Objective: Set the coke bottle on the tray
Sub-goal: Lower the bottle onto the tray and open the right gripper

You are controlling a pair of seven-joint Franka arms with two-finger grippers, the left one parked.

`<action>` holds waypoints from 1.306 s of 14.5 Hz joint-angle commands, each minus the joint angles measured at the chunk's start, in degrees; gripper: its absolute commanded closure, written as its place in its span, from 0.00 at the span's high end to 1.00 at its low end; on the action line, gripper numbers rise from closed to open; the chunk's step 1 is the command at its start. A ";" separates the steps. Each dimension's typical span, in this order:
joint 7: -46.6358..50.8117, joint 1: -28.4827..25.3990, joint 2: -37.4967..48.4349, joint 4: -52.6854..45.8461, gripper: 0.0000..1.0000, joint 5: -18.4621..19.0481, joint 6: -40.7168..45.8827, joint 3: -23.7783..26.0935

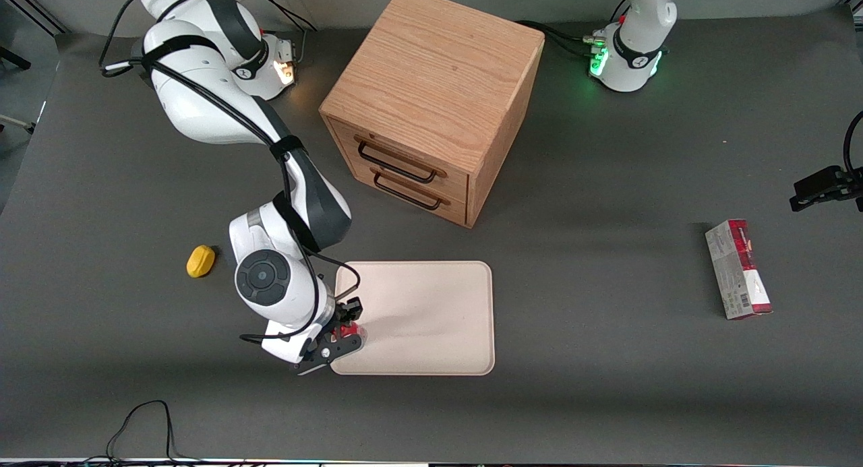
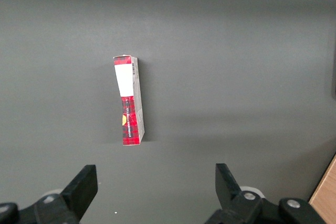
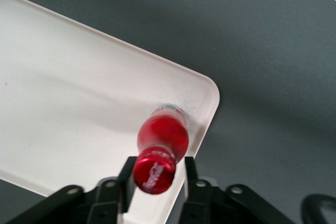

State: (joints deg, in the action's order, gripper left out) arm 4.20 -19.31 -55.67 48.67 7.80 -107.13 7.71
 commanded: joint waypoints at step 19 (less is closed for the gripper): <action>6.35 11.04 43.51 25.29 1.00 -3.41 25.06 -1.12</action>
State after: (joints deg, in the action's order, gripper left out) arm 10.26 -9.83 -21.09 61.29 5.87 -77.67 7.10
